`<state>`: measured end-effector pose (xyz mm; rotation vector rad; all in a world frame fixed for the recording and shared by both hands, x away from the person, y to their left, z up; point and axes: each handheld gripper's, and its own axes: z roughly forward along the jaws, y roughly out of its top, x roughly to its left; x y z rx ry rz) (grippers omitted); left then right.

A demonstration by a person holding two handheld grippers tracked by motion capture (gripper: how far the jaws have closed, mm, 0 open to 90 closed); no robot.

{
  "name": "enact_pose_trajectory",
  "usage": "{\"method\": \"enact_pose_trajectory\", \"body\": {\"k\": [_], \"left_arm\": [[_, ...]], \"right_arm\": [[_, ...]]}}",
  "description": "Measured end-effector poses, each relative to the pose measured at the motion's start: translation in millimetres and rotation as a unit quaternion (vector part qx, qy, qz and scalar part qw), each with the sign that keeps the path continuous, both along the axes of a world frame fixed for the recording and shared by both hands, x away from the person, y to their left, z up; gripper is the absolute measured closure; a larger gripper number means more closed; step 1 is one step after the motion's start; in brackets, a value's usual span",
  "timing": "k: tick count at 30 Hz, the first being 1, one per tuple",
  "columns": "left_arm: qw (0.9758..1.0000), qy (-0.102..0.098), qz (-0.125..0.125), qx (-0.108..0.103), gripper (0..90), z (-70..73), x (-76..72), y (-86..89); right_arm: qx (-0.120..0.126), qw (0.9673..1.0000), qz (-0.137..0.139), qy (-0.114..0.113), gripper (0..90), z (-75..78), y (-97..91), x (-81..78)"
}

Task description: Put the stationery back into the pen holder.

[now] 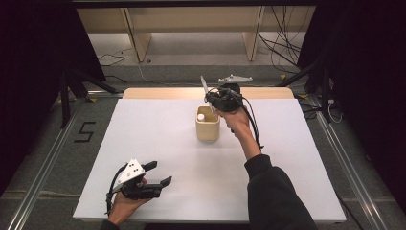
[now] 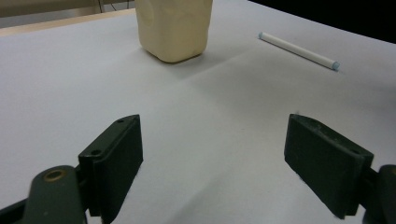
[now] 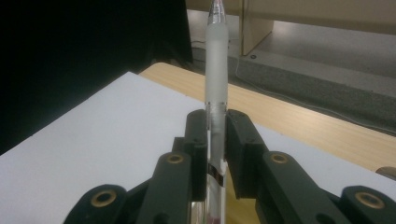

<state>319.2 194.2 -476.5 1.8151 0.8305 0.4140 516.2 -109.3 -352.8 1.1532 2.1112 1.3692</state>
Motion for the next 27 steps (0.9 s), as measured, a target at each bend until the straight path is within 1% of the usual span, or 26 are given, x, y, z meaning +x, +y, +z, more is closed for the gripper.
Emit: {"method": "enact_pose_trajectory", "body": {"k": [11,16,19,20,27], "left_arm": [[1.0,-0.002,-0.001,-0.004,19.0,0.3,-0.2,0.3],[1.0,-0.003,-0.002,-0.004,19.0,0.5,-0.4,-0.1],[1.0,-0.003,-0.002,-0.004,19.0,0.5,-0.5,-0.4],[1.0,-0.003,-0.002,-0.003,19.0,0.5,-0.5,-0.4],[1.0,-0.003,-0.001,-0.004,19.0,0.4,-0.4,-0.2]], "right_arm": [[-0.002,0.9999,-0.01,0.001,79.5,-8.3,4.7,6.0],[-0.008,0.9999,-0.011,0.003,79.5,-12.9,7.6,7.7],[-0.015,0.9998,-0.008,0.001,79.5,-14.6,9.8,7.7],[-0.014,0.9999,-0.009,0.0,79.5,-15.1,10.2,8.0],[-0.022,0.9997,-0.009,0.006,79.4,-21.0,13.0,9.7]]}}
